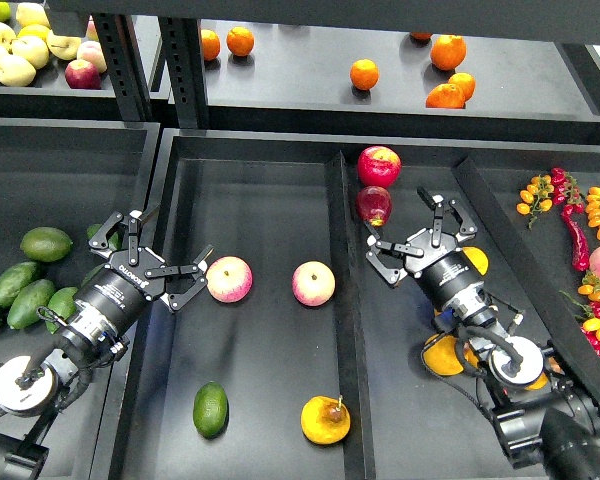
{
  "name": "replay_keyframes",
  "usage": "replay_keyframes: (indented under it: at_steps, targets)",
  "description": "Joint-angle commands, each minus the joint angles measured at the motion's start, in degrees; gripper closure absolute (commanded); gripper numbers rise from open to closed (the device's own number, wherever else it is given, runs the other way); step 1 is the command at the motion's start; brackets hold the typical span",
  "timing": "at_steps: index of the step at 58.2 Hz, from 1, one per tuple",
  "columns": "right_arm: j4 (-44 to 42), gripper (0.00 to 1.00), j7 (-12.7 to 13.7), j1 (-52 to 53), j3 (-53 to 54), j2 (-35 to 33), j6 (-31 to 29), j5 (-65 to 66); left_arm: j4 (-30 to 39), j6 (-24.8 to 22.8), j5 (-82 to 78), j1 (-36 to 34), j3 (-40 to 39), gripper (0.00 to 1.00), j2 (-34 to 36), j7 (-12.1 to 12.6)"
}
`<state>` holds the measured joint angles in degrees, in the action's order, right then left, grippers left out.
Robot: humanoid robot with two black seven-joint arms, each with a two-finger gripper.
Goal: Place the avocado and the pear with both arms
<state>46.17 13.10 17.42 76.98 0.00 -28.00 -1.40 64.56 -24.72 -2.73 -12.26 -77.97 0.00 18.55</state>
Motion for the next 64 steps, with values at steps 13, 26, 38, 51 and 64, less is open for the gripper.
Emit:
replay_keyframes:
  at_steps: [13, 26, 38, 51, 64]
  targets:
    - [0.4, 0.01, 0.0, 0.0, 0.2, 0.0, 0.0, 0.0, -0.9, -3.3, 0.0, 0.0, -0.7, 0.00, 0.0, 0.0]
    - [0.6, 0.01, 0.0, 0.0, 0.2, 0.0, 0.0, 0.0, -1.6, -3.3, 0.0, 0.2, -0.5, 0.00, 0.0, 0.2]
    - [1.1, 0.01, 0.0, 0.0, 0.2, 0.0, 0.0, 0.0, -1.6, -3.3, 0.0, 0.2, -0.9, 0.00, 0.0, 0.3]
    - [1.0, 0.01, 0.0, 0.0, 0.4, 0.0, 0.0, 0.0, -1.6, -3.3, 0.0, 0.2, -1.0, 0.00, 0.0, 1.1]
    - [1.0, 0.01, 0.0, 0.0, 1.2, 0.0, 0.0, 0.0, -2.7, -3.3, 0.0, -2.6, 0.0, 0.00, 0.0, 4.5]
